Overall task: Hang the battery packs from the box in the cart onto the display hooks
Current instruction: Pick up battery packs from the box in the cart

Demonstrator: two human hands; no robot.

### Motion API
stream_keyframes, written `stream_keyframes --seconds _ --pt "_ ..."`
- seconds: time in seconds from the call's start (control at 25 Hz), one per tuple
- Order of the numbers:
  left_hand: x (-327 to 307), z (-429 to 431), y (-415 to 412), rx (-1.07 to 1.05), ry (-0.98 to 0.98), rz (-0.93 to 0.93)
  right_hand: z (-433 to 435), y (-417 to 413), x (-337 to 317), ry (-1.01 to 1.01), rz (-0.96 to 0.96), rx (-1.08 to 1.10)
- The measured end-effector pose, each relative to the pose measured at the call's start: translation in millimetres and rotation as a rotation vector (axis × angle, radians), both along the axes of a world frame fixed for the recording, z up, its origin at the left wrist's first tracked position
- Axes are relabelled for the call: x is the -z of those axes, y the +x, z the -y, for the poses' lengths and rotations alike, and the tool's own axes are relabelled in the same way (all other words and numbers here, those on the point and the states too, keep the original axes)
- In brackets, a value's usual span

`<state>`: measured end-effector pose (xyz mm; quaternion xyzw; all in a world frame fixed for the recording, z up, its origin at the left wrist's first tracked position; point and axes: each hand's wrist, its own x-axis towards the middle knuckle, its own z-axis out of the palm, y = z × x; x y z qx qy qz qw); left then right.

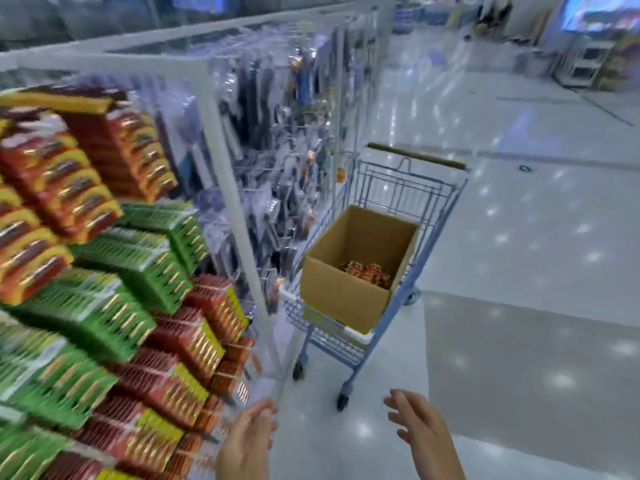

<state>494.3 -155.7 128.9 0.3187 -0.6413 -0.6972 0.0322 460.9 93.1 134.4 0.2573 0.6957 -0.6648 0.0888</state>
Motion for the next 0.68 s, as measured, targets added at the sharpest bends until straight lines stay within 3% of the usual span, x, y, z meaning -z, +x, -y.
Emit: stream_keyframes --seconds 0.12,0.36,0.68 --pt "0 -39 -34 0.036 -0.054 -0.027 -33 -20 11 -0.005 0.036 0.077" --pt "5 -77 -108 0.062 0.023 0.034 -76 -71 21 -0.029 0.058 0.187" --pt "22 -70 -250 0.181 0.028 0.097 -51 -207 25 -0.031 0.115 0.146"
